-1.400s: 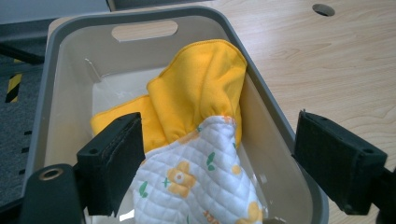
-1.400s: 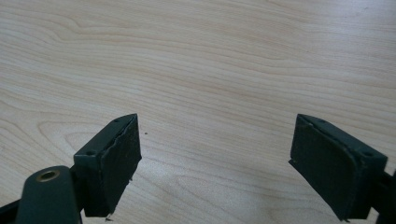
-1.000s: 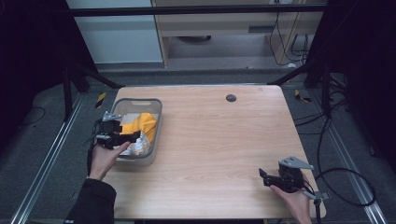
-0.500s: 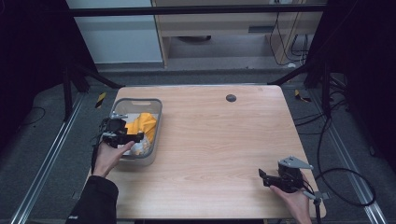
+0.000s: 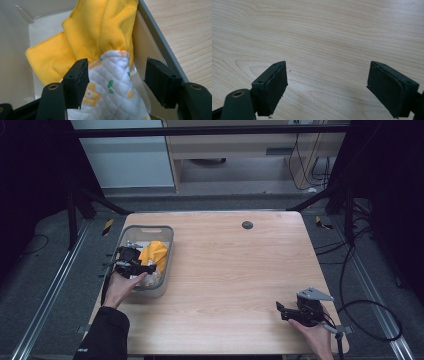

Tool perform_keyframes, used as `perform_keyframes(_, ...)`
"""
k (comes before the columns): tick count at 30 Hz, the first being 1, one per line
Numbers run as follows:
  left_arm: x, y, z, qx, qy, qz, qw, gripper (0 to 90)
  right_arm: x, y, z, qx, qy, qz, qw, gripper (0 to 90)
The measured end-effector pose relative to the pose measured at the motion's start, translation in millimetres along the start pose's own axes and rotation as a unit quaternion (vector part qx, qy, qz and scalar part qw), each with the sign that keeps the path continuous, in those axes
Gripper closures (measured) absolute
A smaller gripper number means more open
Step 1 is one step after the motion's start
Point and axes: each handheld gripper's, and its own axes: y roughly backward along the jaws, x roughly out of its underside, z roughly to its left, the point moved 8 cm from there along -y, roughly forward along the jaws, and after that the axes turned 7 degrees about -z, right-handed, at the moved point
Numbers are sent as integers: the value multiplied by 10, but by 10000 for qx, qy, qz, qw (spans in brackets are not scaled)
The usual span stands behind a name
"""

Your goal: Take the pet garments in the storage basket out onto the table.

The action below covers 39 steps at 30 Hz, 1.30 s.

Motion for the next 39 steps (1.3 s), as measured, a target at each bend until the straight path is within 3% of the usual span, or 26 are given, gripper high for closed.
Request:
perform_keyframes(10, 60, -76, 14, 13, -29, 289, 9996, 435, 8, -3, 21, -52, -22, 54, 10000, 160)
perform_keyframes(22, 118, -144, 10, 93, -40, 461, 9989, 549, 15, -9, 26, -68, -3, 82, 9999, 161)
perform_keyframes(29, 135, -167, 7, 112, -19, 555, 9984, 644, 16, -13, 26, -83, 33, 89, 9999, 161)
perform_keyframes(33, 133, -163, 11, 144, -43, 633, 9979, 746, 15, -11, 29, -98, 8, 94, 9999, 161)
perform_keyframes(39, 127, -151, 17, 141, -44, 623, 9980, 791, 17, -9, 32, -99, -5, 102, 9999, 161)
